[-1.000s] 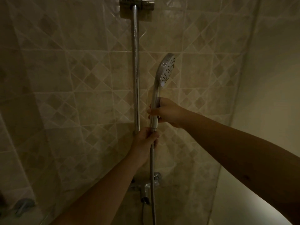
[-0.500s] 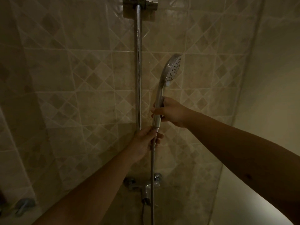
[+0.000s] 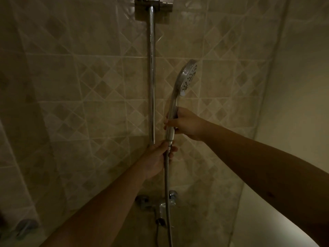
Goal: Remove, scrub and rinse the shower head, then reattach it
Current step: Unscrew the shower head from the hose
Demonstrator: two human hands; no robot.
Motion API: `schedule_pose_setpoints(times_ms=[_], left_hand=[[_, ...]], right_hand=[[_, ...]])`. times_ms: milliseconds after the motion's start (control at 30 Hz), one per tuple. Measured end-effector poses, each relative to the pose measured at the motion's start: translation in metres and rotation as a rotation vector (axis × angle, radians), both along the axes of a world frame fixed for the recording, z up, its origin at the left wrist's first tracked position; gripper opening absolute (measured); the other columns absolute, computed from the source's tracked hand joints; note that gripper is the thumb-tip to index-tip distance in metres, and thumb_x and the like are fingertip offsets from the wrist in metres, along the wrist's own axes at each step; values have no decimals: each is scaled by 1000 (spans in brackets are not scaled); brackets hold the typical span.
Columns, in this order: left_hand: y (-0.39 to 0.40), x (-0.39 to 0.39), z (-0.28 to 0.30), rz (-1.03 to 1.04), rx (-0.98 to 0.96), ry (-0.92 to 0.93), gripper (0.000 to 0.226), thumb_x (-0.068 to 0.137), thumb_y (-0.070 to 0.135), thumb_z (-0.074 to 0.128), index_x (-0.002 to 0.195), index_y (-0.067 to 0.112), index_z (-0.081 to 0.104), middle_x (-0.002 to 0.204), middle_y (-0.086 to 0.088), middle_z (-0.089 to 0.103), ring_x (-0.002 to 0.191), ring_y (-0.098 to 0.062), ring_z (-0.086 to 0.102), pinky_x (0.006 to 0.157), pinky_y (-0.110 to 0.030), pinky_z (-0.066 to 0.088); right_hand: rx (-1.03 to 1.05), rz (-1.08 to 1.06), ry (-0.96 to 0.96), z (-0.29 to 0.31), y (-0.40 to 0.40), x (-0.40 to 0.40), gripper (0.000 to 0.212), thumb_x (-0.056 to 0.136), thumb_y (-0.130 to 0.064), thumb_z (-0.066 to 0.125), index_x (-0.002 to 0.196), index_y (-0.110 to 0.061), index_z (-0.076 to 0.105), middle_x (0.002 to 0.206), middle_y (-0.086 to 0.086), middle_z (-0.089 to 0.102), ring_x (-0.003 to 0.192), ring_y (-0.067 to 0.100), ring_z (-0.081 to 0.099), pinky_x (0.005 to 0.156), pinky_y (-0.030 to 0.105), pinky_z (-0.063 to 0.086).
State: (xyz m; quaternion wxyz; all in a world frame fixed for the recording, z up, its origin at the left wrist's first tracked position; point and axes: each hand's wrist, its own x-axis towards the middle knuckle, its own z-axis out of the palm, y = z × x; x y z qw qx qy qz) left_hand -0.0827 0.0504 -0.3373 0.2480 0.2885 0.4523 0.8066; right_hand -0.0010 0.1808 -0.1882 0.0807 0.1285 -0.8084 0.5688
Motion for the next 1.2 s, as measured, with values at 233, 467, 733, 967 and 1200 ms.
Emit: schedule_pose_setpoints(times_ms=[233,467,733,967,1200], left_hand=[[9,10,0,253,-35,184,26,67,32,85,88,29,70,73,2,65,56,-9,54,50,-23,45],[-5,2,-6,-32,6,28,25,84,37,72,102,19,71,85,-3,69,69,-13,63,58,-27,50],[2,23,-1,162,-4,121,17,77,29,75,92,30,66,73,2,63,56,-8,51,52,-24,42],[-4,28,-3,3,7,7,20,80,40,68,91,23,70,79,1,66,59,-11,53,56,-27,43],[0,26,-2,107,30,54,18,85,25,64,99,13,61,79,-1,68,55,-9,49,49,-23,43]], right_hand=[[-80,-39,-5,-7,2,-2,16,89,-5,63,101,-7,53,92,10,63,86,17,67,73,32,57],[-34,-1,-19,-8,5,-1,12,90,-6,63,99,-7,54,92,9,64,88,18,67,74,31,56],[-40,7,-26,-9,0,-2,17,90,-3,62,104,-5,52,95,12,61,89,19,66,81,37,57],[45,104,-52,-10,0,-4,14,89,0,60,90,-11,52,85,3,61,81,11,68,83,36,56],[-14,83,-53,-7,2,-4,16,91,1,58,104,-7,53,89,7,60,85,14,67,82,35,56]])
